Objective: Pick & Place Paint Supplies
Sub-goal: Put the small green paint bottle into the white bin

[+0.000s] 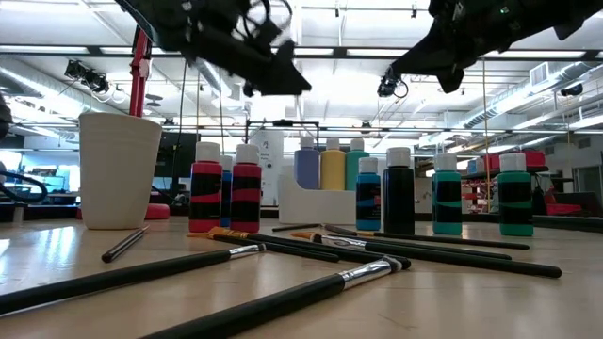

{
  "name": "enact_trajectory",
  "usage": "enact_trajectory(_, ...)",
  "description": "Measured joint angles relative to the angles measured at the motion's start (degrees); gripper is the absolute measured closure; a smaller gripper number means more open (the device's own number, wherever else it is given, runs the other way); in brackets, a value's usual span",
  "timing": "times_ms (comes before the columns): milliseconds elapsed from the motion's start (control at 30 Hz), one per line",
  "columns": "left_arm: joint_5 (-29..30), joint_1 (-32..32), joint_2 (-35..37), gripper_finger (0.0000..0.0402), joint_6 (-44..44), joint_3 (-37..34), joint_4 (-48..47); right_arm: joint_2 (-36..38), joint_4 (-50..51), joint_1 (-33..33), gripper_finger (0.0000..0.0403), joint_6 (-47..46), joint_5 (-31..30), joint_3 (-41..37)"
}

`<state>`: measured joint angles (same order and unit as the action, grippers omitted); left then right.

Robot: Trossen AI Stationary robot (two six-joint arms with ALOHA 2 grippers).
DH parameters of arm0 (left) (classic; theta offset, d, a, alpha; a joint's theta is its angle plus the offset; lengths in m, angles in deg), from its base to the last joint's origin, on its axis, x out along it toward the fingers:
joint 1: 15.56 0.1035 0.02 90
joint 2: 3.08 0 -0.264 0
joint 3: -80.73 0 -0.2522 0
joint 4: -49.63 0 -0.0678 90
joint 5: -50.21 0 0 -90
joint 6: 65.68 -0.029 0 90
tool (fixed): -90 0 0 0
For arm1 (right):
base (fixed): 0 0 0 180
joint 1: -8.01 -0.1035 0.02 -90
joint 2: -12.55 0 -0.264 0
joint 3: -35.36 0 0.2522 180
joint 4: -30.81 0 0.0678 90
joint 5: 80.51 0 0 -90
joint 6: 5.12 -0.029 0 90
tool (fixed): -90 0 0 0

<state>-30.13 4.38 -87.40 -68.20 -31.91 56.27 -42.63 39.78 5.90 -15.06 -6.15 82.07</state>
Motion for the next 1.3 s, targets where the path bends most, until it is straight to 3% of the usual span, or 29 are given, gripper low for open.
enact_trajectory(267, -0.5, -4.5, 10.7, 0.023, 4.1, 0.0, -25.4, -1.3, -2.4, -1.1, 0.0381, 0.7, 2.9, 0.0)
enact_trajectory(433, -0.4, -6.1, 11.1, 0.023, 12.5, -0.1, -35.8, -5.6, -14.1, -2.1, 0.0347, 7.5, 5.4, 0.0)
enact_trajectory(600, 0.7, -6.5, 8.2, 0.023, 17.2, -1.7, -37.4, -10.5, -25.2, -2.1, 0.0299, 9.7, 7.6, 0.0)
enact_trajectory(733, 7.2, -6.4, 5.9, 0.023, 17.2, -1.8, -38.0, -12.3, -26.1, -2.0, 0.0269, 10.4, 7.5, 0.0)
enact_trajectory(833, 8.2, -6.3, 4.3, 0.0229, 17.2, -1.8, -38.3, -12.3, -25.7, -2.0, 0.0253, 10.9, 7.5, 0.0)
enact_trajectory(1033, 4.2, -6.4, 2.5, 0.0202, 18.4, -1.8, -40.3, -12.3, -25.0, -2.0, 0.0239, 10.9, 7.5, 0.0)
enact_trajectory(1300, 6.2, -6.4, 2.6, 0.0163, 21.4, -1.8, -44.6, -12.3, -24.7, -2.0, 0.0238, 10.4, 7.5, 0.0)
